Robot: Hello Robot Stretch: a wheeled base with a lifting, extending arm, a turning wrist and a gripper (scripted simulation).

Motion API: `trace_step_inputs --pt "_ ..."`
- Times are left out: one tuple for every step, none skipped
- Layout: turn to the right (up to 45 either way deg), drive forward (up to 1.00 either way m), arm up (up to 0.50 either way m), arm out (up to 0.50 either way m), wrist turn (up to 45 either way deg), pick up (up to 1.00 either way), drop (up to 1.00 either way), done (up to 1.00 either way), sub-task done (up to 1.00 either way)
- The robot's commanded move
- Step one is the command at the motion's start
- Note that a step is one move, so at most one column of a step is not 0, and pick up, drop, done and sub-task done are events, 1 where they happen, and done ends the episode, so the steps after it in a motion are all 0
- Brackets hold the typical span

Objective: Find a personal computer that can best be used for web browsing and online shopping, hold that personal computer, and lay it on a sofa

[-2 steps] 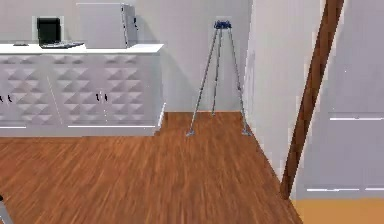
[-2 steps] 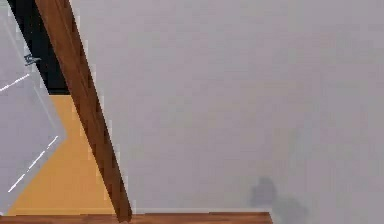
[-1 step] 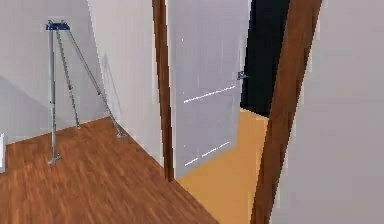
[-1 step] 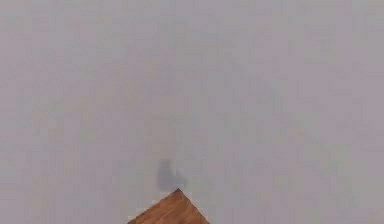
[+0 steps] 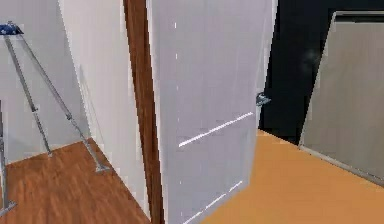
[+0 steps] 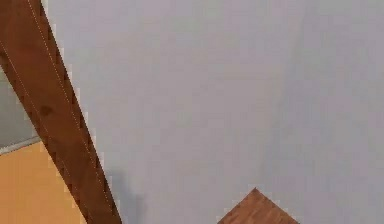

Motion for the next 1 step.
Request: trace_step_inputs --pt "3.0 0.0 0.0 0.0 0.0 0.0 0.0 0.0 0.0"
